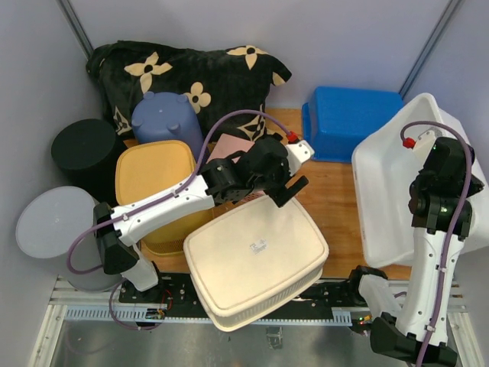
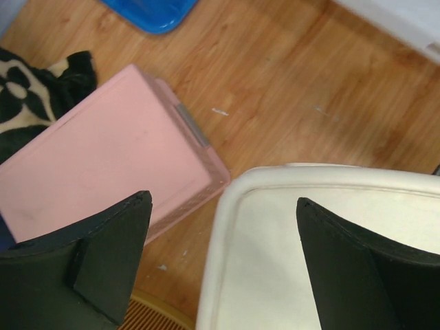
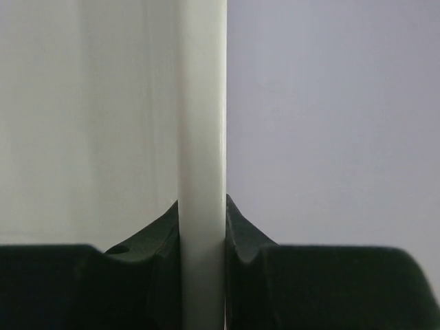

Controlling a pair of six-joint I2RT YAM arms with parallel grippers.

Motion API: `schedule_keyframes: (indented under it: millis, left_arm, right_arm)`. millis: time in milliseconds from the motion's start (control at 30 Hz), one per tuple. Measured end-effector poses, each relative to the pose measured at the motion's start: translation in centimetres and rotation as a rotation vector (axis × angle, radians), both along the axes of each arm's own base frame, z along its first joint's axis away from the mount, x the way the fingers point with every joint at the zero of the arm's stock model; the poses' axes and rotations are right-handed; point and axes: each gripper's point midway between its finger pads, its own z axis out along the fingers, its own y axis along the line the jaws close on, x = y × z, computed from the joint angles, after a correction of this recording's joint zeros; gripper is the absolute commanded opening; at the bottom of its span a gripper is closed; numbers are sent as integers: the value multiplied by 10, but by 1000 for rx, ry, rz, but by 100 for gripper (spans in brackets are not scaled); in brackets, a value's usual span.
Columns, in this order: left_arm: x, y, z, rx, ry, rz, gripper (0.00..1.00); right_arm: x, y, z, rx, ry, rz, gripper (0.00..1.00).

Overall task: Turn the large container upside down
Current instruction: Turn the container upside down at the center of the board.

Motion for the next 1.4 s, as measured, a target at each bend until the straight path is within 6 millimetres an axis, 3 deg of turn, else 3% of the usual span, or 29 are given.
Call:
schedule_keyframes:
  millis: [267,400,500,600,733,933,1133,1400]
  left_arm:
    - [14,30,5,29,-53,64,89]
    - [19,39,10,24,-67,87,89]
    - [22,45,14,20,-76,106,89]
    - [23,50,15,19,-81,117,89]
    - [23,53,17,23,-87,122,89]
    - [20,74,21,32,-107,145,89]
    - [24,105,33,17,-141,199,89]
    - [27,131,29,49,-159,245,88]
  right_arm:
    - [2,-15,47,-276,80,-13,0]
    - [6,-15,54,-324,104,-4,0]
    - [9,-14,36,-323,137,12,0]
    - [10,-13,1,-329,200,30,0]
    - [12,-14,-34,-379,125,23,0]
    - [18,-4,-47,-452,43,68,0]
    - [20,32,-55,-480,22,194,0]
    - [26,56,-53,-145,102,317,1]
